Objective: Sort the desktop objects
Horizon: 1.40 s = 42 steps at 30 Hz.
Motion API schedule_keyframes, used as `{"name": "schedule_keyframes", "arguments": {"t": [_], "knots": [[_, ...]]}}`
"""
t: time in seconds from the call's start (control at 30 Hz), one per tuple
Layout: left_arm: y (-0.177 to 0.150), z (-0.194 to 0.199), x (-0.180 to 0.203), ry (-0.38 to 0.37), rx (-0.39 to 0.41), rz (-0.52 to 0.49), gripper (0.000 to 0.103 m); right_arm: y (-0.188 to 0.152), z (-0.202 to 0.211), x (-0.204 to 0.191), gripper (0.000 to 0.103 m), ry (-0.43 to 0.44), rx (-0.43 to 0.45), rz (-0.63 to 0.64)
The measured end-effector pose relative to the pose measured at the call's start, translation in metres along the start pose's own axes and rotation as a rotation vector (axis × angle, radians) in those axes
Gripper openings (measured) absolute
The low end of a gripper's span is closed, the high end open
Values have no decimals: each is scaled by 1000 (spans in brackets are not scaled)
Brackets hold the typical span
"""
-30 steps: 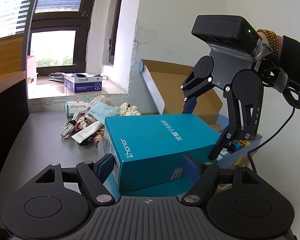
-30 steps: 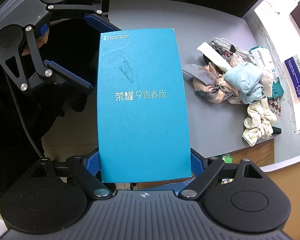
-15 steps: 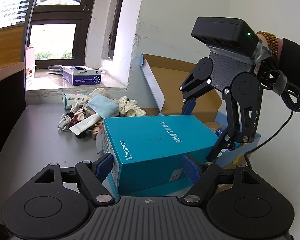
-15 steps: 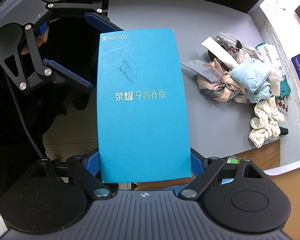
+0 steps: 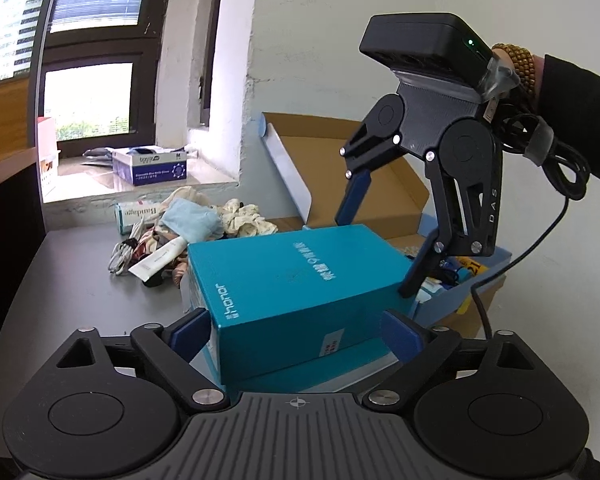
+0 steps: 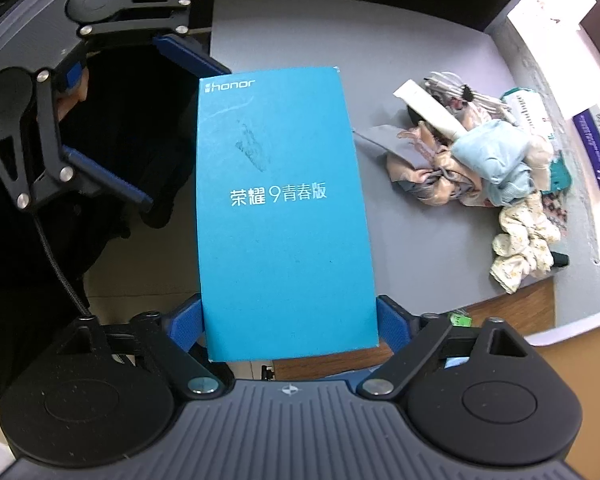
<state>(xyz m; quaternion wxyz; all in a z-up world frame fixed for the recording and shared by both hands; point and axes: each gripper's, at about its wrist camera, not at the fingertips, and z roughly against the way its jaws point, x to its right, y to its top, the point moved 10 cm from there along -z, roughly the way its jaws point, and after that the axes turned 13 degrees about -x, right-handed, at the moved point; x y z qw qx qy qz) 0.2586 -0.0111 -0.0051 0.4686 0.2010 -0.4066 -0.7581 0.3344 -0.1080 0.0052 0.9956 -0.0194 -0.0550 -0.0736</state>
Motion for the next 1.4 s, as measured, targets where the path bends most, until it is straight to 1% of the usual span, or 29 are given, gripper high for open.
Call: {"name": "schedule_keyframes", "arguments": {"t": [0.1, 0.2, 0.3, 0.4, 0.53, 0.63, 0.67, 0.73, 0.77, 0.83, 0.87, 0.93, 1.0, 1.03, 1.1, 1.13, 1.17, 1.2, 1.23, 1.27, 1.3, 1.33, 1.37, 1.4], "knots": [[3, 6, 4, 4, 14, -15, 97, -2, 9, 0, 98, -36, 23, -5], [6, 13, 8, 14, 31, -34, 103, -5, 23, -3, 100, -71, 72, -28], [8, 19, 11, 20, 46, -50, 103, -8, 42, -9, 102, -147, 158, -45], [13, 21, 12, 26, 59, -53, 103, -14, 61, -15, 102, -216, 274, -95], [26, 18, 5, 49, 103, -43, 103, -28, 82, -15, 102, -328, 459, -247], [36, 16, 0, 67, 137, -35, 103, -40, 83, -11, 102, -426, 558, -409], [39, 16, -1, 72, 148, -32, 103, -43, 82, -10, 102, -444, 584, -462], [45, 15, -4, 84, 170, -27, 103, -49, 76, -9, 102, -445, 634, -583], [48, 16, -11, 120, 201, 13, 103, -53, 74, -8, 101, -444, 663, -657], [51, 20, -21, 208, 256, 84, 103, -61, 70, -9, 89, -456, 738, -807], [51, 20, -24, 260, 267, 96, 103, -65, 68, -11, 83, -467, 777, -868], [48, 14, -24, 348, 241, 81, 103, -70, 62, -17, 82, -506, 832, -953], [44, 7, -19, 324, 218, 78, 103, -69, 51, -22, 80, -546, 834, -992], [42, 3, -16, 310, 207, 76, 103, -66, 45, -24, 80, -545, 826, -998], [39, -1, -13, 257, 204, 102, 102, -62, 37, -27, 80, -530, 838, -1027], [38, -3, -11, 243, 202, 108, 99, -60, 33, -28, 77, -515, 843, -1040], [37, -5, -10, 236, 203, 112, 96, -58, 29, -28, 65, -502, 848, -1053], [37, -7, -9, 220, 201, 116, 89, -58, 26, -28, 51, -493, 853, -1067], [37, -9, -9, 197, 197, 122, 86, -58, 23, -28, 48, -489, 858, -1086], [36, -10, -8, 187, 194, 124, 86, -60, 21, -27, 45, -486, 860, -1106], [36, -11, -8, 179, 191, 126, 84, -60, 19, -27, 36, -477, 864, -1121], [36, -13, -7, 170, 188, 128, 82, -61, 18, -28, 31, -464, 866, -1127], [35, -14, -6, 166, 180, 122, 82, -60, 16, -28, 29, -453, 864, -1128], [34, -16, -7, 163, 167, 119, 81, -59, 15, -30, 29, -447, 862, -1128]]}}
